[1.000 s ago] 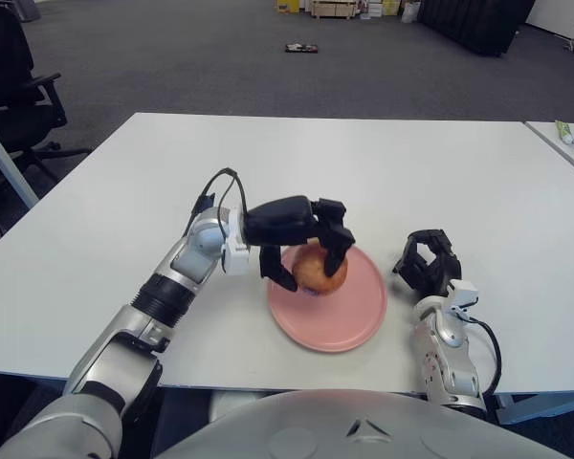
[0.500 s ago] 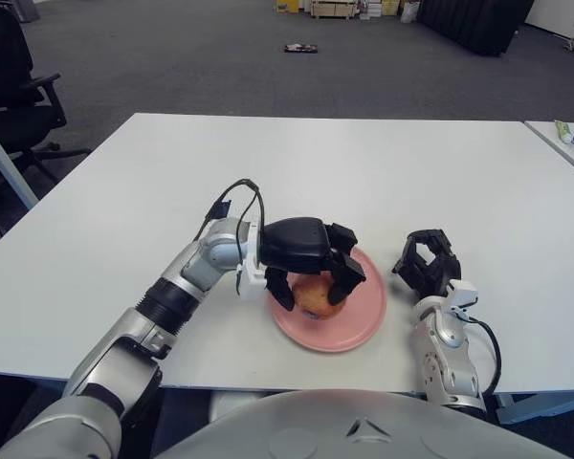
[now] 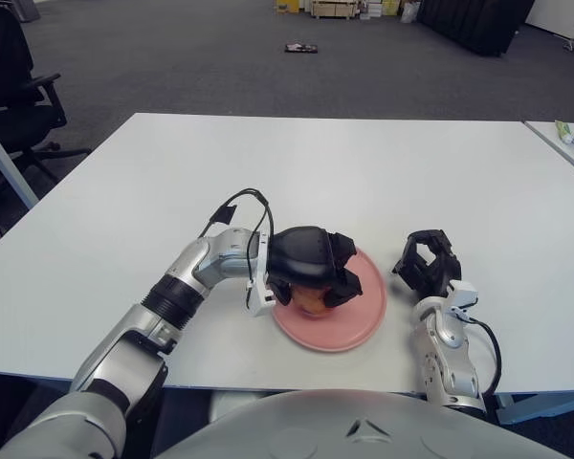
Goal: Put the apple into the plate.
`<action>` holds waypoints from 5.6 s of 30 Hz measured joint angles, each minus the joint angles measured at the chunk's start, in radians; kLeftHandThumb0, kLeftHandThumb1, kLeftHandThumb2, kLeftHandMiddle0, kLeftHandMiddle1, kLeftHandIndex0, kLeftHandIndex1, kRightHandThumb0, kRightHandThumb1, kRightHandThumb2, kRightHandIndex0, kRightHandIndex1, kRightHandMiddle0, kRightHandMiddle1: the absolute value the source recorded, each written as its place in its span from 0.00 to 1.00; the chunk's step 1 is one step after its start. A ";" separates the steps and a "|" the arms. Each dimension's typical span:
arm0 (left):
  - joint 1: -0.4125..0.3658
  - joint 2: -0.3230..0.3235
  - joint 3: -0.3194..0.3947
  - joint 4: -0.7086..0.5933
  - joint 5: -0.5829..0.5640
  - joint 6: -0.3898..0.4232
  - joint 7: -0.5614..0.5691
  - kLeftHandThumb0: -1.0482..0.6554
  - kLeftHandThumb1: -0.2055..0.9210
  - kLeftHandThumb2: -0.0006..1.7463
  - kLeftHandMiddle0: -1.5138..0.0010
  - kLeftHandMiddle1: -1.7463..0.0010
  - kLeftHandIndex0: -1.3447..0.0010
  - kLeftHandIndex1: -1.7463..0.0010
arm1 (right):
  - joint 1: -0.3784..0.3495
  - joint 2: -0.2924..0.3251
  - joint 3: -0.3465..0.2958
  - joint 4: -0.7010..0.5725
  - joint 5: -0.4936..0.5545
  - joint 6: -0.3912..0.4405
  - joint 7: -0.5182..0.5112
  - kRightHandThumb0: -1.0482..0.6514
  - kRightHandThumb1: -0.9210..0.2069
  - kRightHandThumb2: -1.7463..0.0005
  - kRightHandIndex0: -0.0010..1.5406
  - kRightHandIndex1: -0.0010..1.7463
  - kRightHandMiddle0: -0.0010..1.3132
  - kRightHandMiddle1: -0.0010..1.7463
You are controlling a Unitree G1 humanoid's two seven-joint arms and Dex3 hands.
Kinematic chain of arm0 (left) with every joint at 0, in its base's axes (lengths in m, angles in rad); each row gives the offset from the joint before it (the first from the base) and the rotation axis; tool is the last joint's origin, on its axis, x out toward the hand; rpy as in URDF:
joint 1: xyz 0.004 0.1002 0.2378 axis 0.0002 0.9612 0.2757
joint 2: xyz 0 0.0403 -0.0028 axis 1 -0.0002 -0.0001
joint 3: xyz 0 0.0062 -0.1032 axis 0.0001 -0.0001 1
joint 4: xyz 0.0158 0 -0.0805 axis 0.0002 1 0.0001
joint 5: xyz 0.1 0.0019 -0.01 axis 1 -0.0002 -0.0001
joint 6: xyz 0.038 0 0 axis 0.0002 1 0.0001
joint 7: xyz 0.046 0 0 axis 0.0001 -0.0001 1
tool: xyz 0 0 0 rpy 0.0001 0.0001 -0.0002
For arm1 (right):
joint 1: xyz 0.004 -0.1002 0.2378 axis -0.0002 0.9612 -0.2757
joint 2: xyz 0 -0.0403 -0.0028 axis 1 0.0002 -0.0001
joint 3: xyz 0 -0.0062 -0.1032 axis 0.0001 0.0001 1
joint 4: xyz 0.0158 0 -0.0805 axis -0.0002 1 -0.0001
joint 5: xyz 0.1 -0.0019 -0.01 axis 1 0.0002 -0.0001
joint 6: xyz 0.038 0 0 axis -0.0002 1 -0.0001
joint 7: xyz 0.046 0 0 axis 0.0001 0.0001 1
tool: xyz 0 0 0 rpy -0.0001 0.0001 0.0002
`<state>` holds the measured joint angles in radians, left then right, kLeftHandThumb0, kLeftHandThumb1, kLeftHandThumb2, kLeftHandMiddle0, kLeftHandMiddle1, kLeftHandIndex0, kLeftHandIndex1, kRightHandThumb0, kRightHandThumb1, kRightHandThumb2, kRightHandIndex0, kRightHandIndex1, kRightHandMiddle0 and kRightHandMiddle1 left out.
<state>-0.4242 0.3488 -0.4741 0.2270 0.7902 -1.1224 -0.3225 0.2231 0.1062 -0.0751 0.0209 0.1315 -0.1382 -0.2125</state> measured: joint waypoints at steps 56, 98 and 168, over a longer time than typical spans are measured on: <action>-0.055 0.015 -0.137 0.191 0.110 -0.045 0.479 0.40 0.92 0.37 0.94 0.17 0.81 0.00 | 0.000 0.000 -0.002 0.002 0.005 -0.004 -0.009 0.38 0.32 0.42 0.63 1.00 0.32 1.00; -0.068 0.032 0.020 0.227 0.008 0.054 0.702 0.00 1.00 0.44 1.00 1.00 1.00 0.82 | -0.006 0.003 0.007 -0.022 -0.036 0.056 -0.083 0.37 0.34 0.40 0.62 1.00 0.34 1.00; 0.390 -0.421 0.553 0.175 -1.035 0.596 0.341 0.58 0.64 0.62 0.72 0.01 0.74 0.00 | -0.014 -0.002 -0.013 0.019 0.004 -0.011 0.035 0.38 0.32 0.42 0.62 1.00 0.32 1.00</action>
<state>-0.0343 -0.0724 0.0784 0.4019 -0.2452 -0.5262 0.0180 0.2094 0.1041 -0.0882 0.0404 0.1360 -0.1489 -0.1773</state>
